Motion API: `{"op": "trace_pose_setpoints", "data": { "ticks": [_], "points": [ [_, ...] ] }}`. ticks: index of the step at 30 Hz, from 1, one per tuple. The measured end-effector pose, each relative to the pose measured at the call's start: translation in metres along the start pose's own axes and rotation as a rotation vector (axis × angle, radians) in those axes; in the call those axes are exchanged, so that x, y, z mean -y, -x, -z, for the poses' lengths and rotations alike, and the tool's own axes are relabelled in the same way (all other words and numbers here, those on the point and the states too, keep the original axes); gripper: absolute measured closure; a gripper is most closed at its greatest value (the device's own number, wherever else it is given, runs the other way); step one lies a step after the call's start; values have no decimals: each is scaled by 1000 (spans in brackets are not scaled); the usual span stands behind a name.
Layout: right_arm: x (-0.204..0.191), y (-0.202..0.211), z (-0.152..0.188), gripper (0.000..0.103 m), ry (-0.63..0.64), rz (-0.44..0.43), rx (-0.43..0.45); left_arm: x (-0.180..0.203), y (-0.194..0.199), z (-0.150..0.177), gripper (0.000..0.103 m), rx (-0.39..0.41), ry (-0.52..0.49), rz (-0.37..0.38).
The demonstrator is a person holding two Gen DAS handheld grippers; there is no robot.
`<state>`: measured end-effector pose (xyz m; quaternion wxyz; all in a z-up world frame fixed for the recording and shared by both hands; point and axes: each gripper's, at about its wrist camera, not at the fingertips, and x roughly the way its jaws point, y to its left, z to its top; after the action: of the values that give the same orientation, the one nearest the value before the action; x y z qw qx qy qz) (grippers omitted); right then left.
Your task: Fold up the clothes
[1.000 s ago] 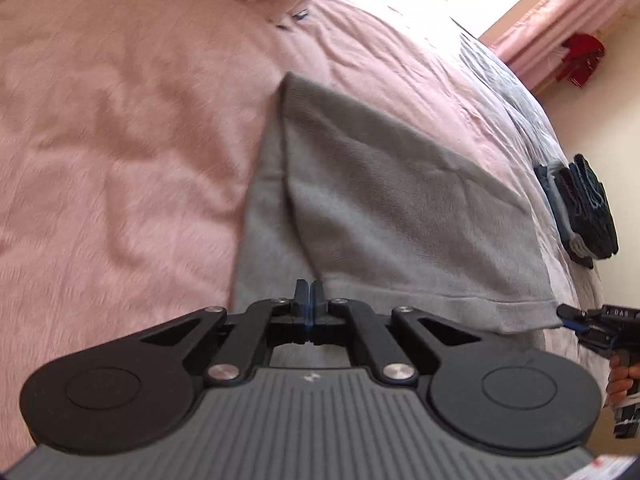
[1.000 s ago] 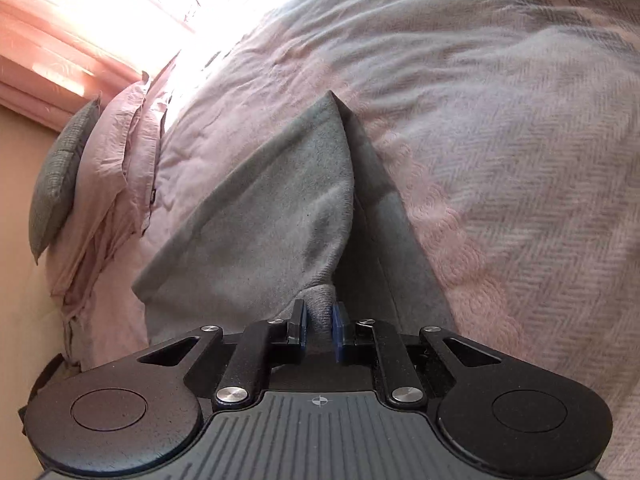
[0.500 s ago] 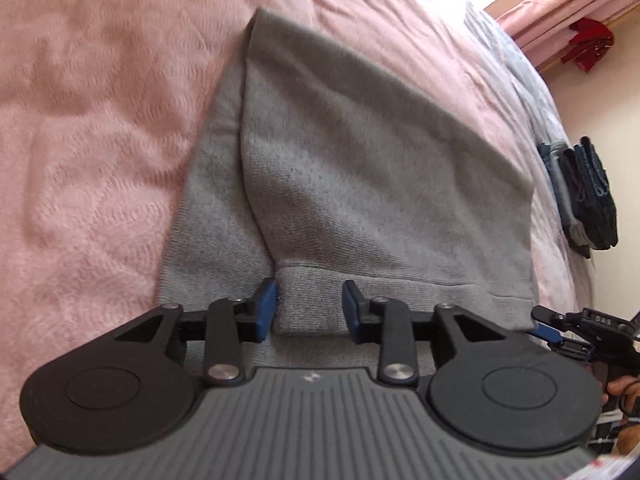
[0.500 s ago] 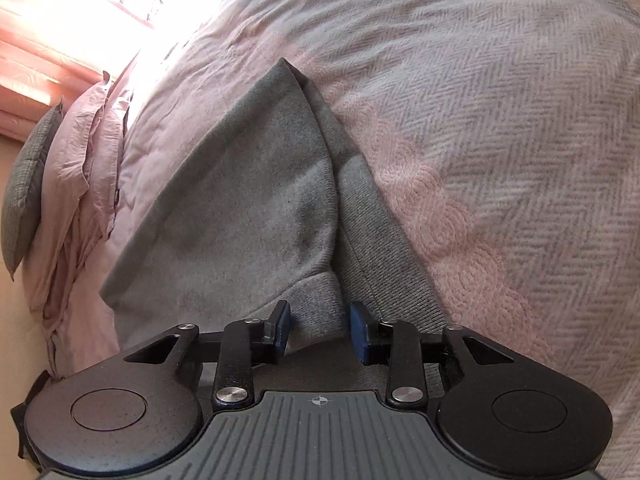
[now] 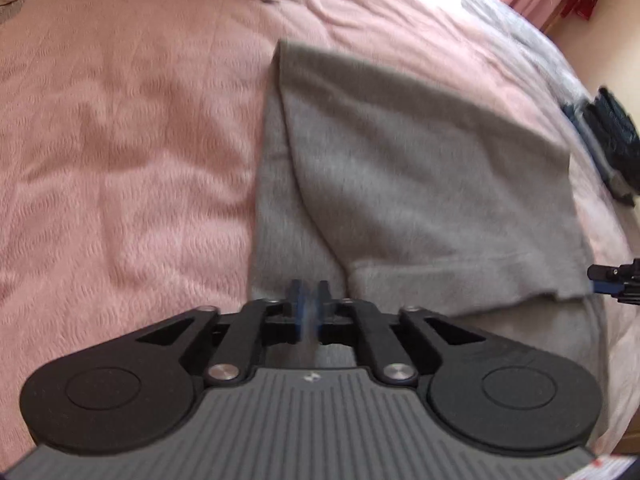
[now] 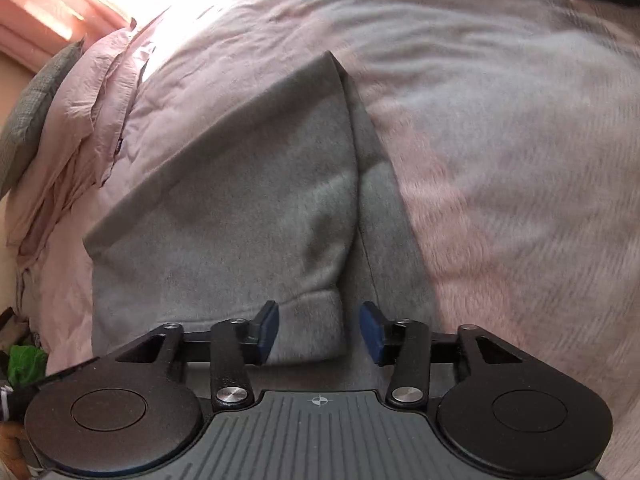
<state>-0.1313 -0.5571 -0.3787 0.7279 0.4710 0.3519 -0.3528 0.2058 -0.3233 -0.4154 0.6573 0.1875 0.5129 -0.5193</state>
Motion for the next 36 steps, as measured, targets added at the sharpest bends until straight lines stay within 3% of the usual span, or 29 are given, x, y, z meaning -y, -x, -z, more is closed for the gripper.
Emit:
{"op": "trace_pose_setpoints", "data": {
  "ticks": [1, 6, 8, 14, 15, 16, 18, 20, 21, 22, 24, 26, 28, 32, 34, 36],
  "points": [
    [-2, 2, -7, 56, 31, -2, 28, -3, 2, -10, 78, 29, 11, 3],
    [5, -15, -61, 56, 79, -12, 109, -15, -18, -83, 73, 126, 19, 7],
    [5, -28, -81, 56, 88, 1, 127, -17, -33, -108, 68, 122, 15, -3],
    [14, -60, -125, 57, 85, -33, 177, -25, -70, -139, 70, 103, 56, 31],
    [16, -65, -128, 77, 80, -58, 180, -24, -73, -139, 81, 104, 47, 41],
    [16, -70, -132, 99, 86, -94, 183, -21, -75, -138, 94, 113, 22, 19],
    [12, -79, -137, 99, 100, -49, 187, -17, -80, -138, 95, 128, -26, -32],
    [3, -89, -139, 98, 134, 86, 159, -17, -86, -139, 94, 121, -15, -76],
    [0, -89, -140, 94, 128, 124, 166, -15, -84, -140, 93, 133, -1, -96],
    [-4, -83, -140, 82, 102, 160, 191, -13, -78, -141, 90, 160, 13, -135],
    [-19, -64, -132, 75, 97, 238, 285, -6, -62, -141, 88, 239, 32, -251],
    [-42, -52, -120, 74, 182, 163, 338, 6, -48, -143, 86, 293, 16, -336],
    [-70, -58, -109, 74, 316, 70, 289, 29, -42, -143, 86, 308, -53, -280],
    [-127, -94, -83, 74, 569, -48, 189, 98, -62, -139, 86, 215, -288, -35],
    [-141, -114, -78, 74, 603, -64, 162, 122, -82, -135, 82, 167, -363, 4],
    [-141, -130, -80, 74, 615, -26, 146, 129, -103, -133, 82, 147, -382, -12]
  ]
}}
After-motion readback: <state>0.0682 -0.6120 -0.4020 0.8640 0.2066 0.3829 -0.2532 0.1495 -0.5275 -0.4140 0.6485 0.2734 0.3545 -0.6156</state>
